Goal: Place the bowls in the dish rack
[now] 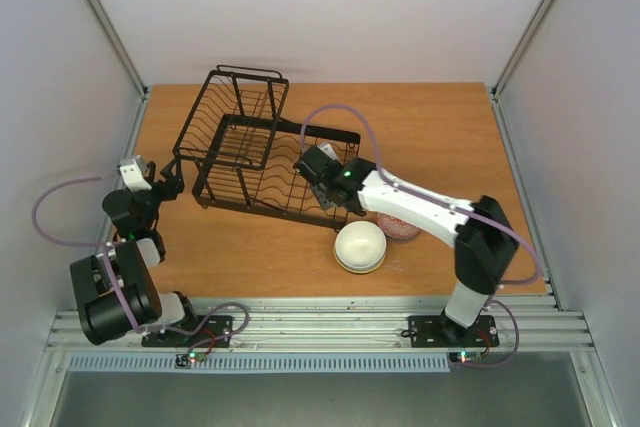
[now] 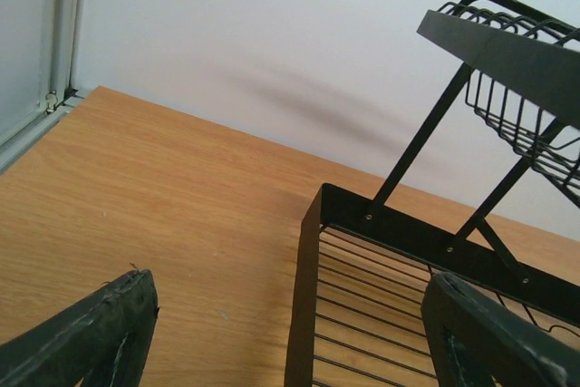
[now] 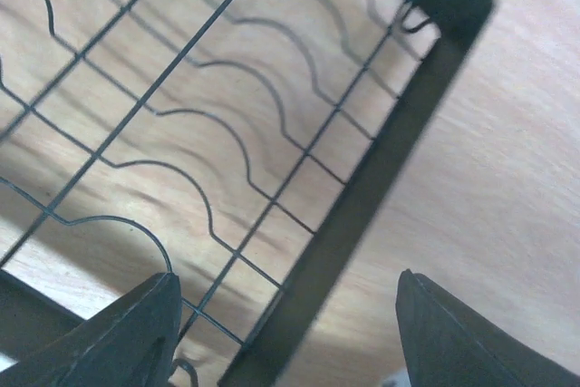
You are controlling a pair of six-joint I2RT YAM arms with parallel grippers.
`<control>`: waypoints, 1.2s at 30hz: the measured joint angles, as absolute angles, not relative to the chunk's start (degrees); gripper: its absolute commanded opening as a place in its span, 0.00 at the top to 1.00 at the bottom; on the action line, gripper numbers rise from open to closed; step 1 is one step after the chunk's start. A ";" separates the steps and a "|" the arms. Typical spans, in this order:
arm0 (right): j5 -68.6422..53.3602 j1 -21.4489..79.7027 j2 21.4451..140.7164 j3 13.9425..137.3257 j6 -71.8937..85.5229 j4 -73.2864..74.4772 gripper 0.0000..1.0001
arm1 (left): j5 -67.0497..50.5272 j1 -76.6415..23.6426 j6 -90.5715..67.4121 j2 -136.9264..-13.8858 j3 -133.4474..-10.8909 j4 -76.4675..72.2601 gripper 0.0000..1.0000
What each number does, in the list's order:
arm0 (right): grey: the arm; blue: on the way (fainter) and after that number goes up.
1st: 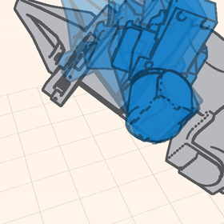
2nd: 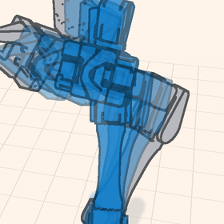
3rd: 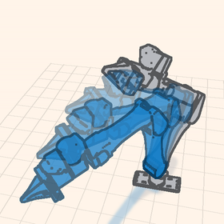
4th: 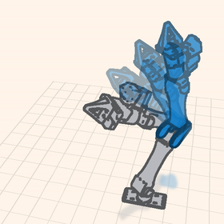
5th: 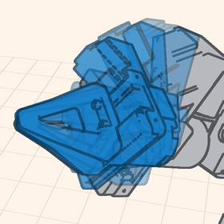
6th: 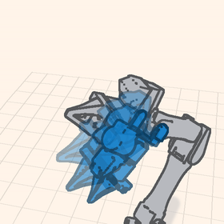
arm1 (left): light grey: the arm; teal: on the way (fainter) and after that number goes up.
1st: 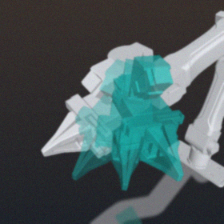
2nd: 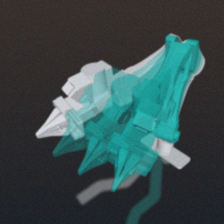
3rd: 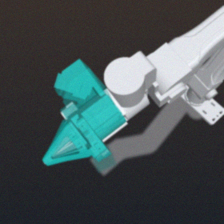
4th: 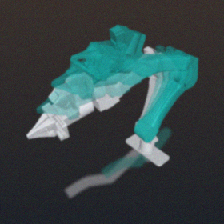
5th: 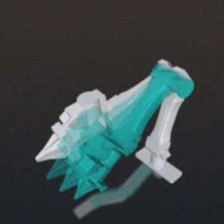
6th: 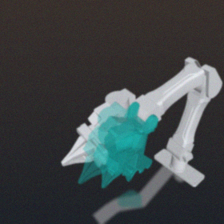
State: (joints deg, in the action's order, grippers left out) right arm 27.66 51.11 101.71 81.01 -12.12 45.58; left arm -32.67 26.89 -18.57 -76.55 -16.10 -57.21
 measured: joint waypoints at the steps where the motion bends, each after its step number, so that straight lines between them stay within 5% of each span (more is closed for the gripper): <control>1: 28.36 51.11 99.59 80.68 -11.53 46.00 0.39 | -32.77 26.72 -18.33 -76.16 -16.10 -56.75 0.29; 7: 32.40 51.18 84.25 72.97 -3.33 50.96 0.44 | -32.91 23.62 -14.85 -69.73 -16.36 -48.40 0.34; 17: 22.74 51.90 57.39 50.96 9.45 59.53 0.51 | -30.35 18.06 -6.94 -63.79 -16.38 -39.81 0.28; 36: 15.05 52.36 62.83 47.40 10.13 53.98 0.61 | -30.00 17.28 -3.92 -64.88 -16.23 -39.64 0.24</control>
State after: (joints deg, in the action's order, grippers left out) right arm 15.05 52.36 62.83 47.40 10.13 53.98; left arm -30.00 17.28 -3.92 -64.88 -16.23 -39.64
